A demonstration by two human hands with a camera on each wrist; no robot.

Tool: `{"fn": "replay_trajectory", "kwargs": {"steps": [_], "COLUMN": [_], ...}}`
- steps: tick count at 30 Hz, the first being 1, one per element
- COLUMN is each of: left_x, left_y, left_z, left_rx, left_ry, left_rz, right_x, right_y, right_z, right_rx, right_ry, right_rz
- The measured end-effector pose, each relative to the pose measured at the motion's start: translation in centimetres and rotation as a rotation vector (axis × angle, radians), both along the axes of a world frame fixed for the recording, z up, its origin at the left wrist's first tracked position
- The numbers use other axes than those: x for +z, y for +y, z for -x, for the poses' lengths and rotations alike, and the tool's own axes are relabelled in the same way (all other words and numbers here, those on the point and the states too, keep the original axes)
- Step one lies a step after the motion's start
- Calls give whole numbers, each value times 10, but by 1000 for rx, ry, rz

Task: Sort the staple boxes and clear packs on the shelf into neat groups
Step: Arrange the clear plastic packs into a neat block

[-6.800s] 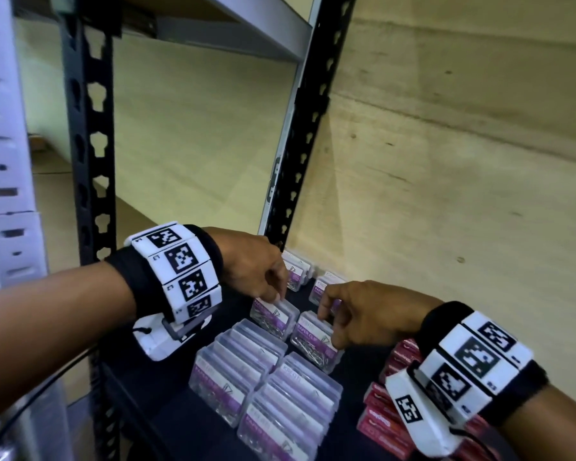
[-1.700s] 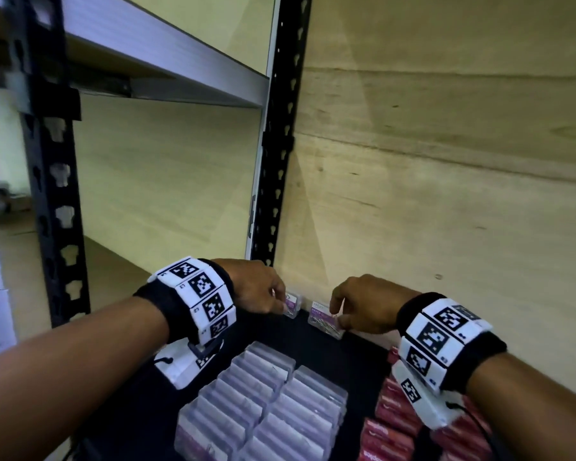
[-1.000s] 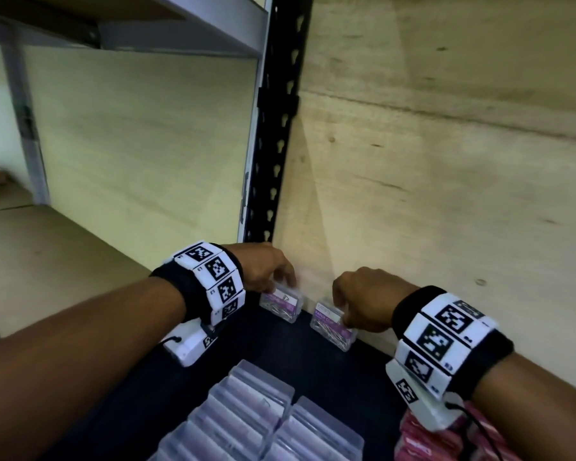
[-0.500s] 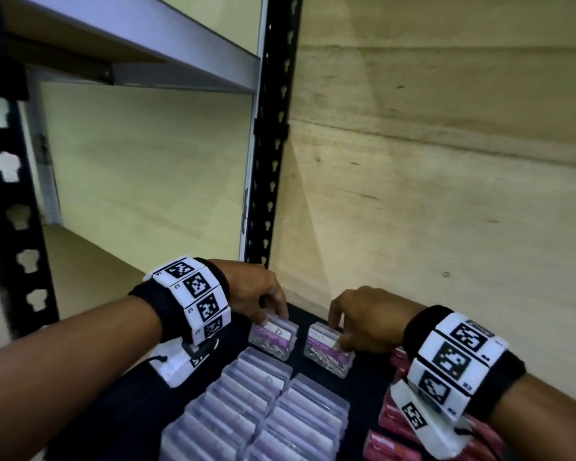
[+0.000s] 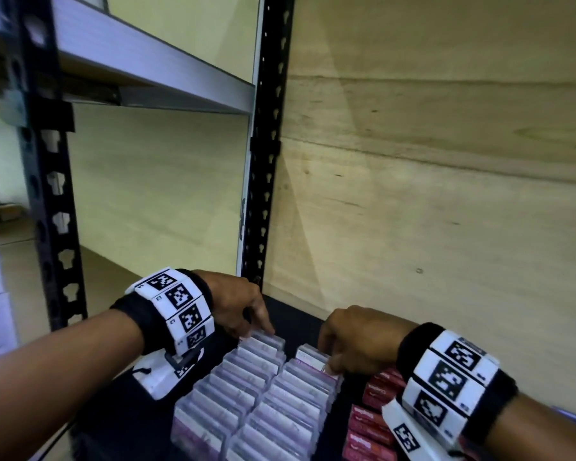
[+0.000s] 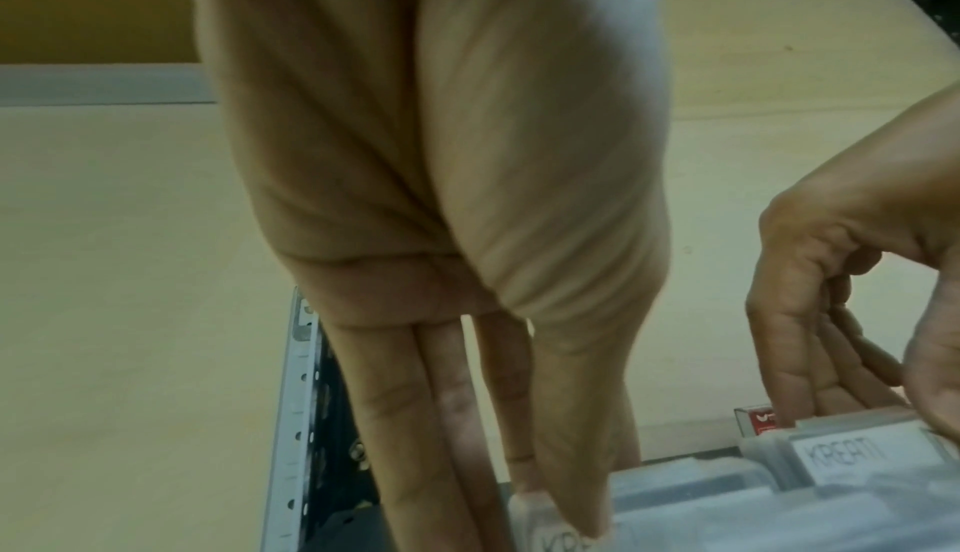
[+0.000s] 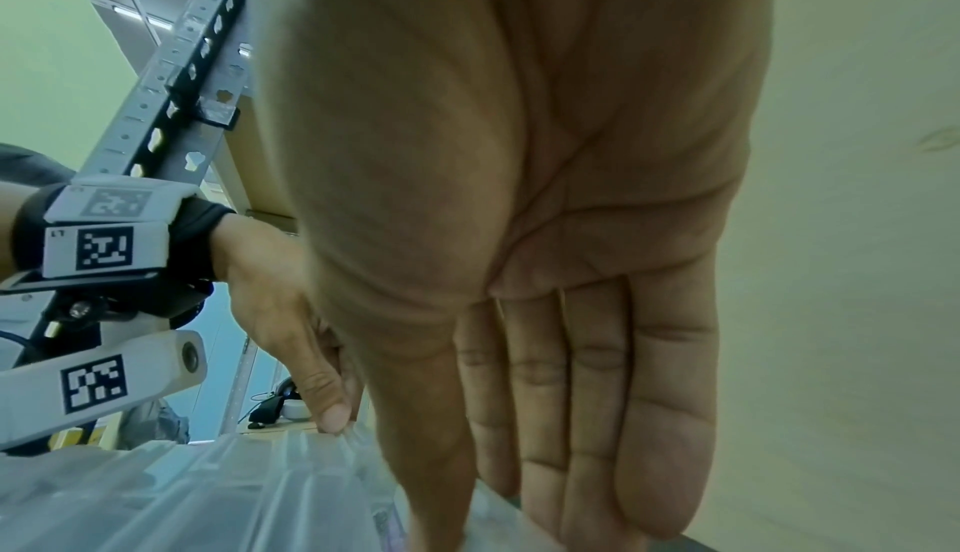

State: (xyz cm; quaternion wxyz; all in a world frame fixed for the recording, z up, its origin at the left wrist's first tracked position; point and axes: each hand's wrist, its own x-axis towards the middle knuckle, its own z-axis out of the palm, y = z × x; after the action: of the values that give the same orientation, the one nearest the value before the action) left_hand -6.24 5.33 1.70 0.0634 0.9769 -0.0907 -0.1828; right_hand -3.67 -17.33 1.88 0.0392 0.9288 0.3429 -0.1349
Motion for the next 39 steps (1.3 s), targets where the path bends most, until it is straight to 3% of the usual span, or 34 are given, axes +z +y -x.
{"fn": "replay_trajectory", "kwargs": {"steps": [21,26,33,39], "left_x": [-10,-6,11,21], "left_y": [-3,-9,-51,-114], "left_z": [-6,-3,17,38], "left_rx": [-12,-1,-88,-204], "left_ry": [11,26,-173,-197], "left_rz": [113,57,-102,-43], "right_x": [-3,-4,14,25], "right_y": [-1,-3,-34,-85], "right_z": [5,5,15,33], "right_rx": [13,21,-17,-102], "right_ry": [76,77,24,70], "right_rz": [-84,-86,-91,-44]}}
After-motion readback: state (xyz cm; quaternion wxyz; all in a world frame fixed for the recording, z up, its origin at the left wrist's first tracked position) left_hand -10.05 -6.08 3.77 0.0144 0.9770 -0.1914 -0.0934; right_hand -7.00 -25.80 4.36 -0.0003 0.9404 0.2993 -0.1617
